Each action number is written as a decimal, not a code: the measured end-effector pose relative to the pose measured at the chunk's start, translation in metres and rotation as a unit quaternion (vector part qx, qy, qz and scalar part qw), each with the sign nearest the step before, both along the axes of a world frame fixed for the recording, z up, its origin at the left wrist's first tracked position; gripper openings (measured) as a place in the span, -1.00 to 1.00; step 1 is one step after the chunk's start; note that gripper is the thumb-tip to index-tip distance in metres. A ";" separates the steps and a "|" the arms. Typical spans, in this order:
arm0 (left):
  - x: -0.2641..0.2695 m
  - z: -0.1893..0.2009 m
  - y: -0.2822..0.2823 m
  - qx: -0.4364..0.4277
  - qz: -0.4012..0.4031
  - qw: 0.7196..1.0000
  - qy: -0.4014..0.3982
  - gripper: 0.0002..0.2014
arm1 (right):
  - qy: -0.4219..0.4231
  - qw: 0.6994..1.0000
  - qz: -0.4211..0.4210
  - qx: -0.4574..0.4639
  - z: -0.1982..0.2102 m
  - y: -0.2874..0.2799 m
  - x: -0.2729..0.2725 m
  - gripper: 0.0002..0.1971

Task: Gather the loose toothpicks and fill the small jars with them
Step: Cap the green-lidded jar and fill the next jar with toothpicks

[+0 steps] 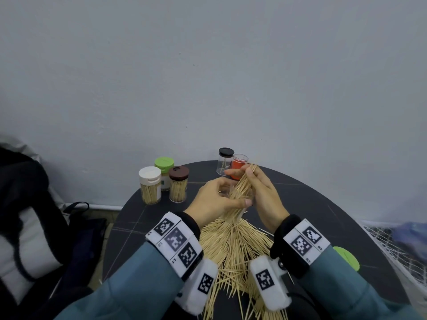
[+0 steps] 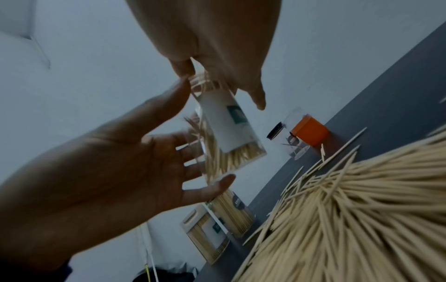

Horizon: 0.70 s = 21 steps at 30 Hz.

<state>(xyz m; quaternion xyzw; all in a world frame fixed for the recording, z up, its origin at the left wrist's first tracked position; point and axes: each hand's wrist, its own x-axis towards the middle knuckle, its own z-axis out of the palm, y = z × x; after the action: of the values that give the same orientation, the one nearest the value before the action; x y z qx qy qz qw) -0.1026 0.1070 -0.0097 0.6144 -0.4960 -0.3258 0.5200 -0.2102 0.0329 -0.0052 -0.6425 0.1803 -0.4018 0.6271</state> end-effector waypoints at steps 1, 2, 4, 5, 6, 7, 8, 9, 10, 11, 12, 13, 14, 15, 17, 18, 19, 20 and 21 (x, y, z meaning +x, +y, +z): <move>0.000 0.000 0.000 0.000 0.001 1.000 -0.001 -0.57 | 0.007 1.000 -0.003 -0.008 0.000 -0.001 -0.001 -0.77; 0.000 0.000 0.000 0.002 0.001 1.000 -0.002 -0.55 | 0.010 1.000 -0.008 -0.020 0.001 -0.002 -0.001 -0.74; 0.000 0.000 0.000 0.004 0.002 1.000 -0.005 -0.53 | 0.002 0.999 -0.018 -0.031 0.001 -0.004 -0.001 -0.67; 0.000 0.000 0.000 0.003 0.003 1.000 -0.007 -0.53 | -0.002 0.999 -0.020 -0.032 0.001 -0.005 -0.002 -0.65; 0.000 0.000 0.000 0.002 0.006 1.000 -0.009 -0.53 | 0.001 0.999 -0.018 -0.034 0.000 -0.006 -0.002 -0.65; 0.000 0.000 0.000 0.000 0.009 1.000 -0.010 -0.53 | 0.016 0.999 -0.012 -0.040 -0.001 -0.007 -0.002 -0.66; 0.000 0.000 0.000 -0.003 0.013 1.000 -0.009 -0.52 | 0.040 0.998 -0.006 -0.052 -0.003 -0.008 -0.003 -0.67; 0.000 0.000 0.000 -0.004 0.019 1.000 -0.010 -0.51 | 0.066 0.995 -0.002 -0.069 -0.005 -0.009 -0.003 -0.68; 0.000 -0.001 -0.001 -0.004 0.027 1.000 -0.014 -0.50 | 0.084 0.993 -0.002 -0.084 -0.007 -0.011 -0.004 -0.69; 0.001 -0.002 -0.001 -0.005 0.036 0.999 -0.021 -0.50 | 0.091 0.991 -0.005 -0.094 -0.008 -0.012 -0.004 -0.69; 0.002 -0.002 -0.002 -0.006 0.047 0.998 -0.030 -0.50 | 0.092 0.991 -0.014 -0.098 -0.007 -0.013 -0.005 -0.71; 0.003 -0.003 -0.002 -0.010 0.058 0.998 -0.037 -0.49 | 0.094 0.990 -0.025 -0.100 -0.004 -0.014 -0.007 -0.73; 0.004 -0.003 -0.002 -0.015 0.071 0.997 -0.041 -0.48 | 0.101 0.989 -0.034 -0.105 -0.001 -0.015 -0.008 -0.77; 0.005 -0.003 -0.003 -0.018 0.084 0.995 -0.044 -0.47 | 0.117 0.985 -0.041 -0.118 0.002 -0.016 -0.010 -0.81; 0.008 -0.002 -0.002 -0.024 0.104 0.993 -0.049 -0.46 | 0.175 0.967 -0.054 -0.174 0.006 -0.019 -0.013 -0.81; 0.009 -0.002 -0.002 -0.028 0.112 0.992 -0.053 -0.46 | 0.207 0.955 -0.059 -0.206 0.007 -0.019 -0.015 -0.81; 0.010 -0.002 -0.001 -0.032 0.117 0.991 -0.061 -0.46 | 0.232 0.942 -0.063 -0.232 0.008 -0.019 -0.016 -0.80; 0.010 -0.001 -0.001 -0.036 0.121 0.989 -0.072 -0.45 | 0.248 0.933 -0.065 -0.251 0.008 -0.019 -0.017 -0.80; 0.010 -0.001 0.000 -0.040 0.123 0.988 -0.086 -0.45 | 0.254 0.928 -0.069 -0.265 0.008 -0.018 -0.017 -0.81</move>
<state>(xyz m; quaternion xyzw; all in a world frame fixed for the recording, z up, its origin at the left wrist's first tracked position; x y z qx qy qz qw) -0.0926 0.1073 -0.0104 0.6750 -0.4724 -0.1850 0.5357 -0.2275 0.0152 0.0031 -0.8518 0.2646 -0.3004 0.3378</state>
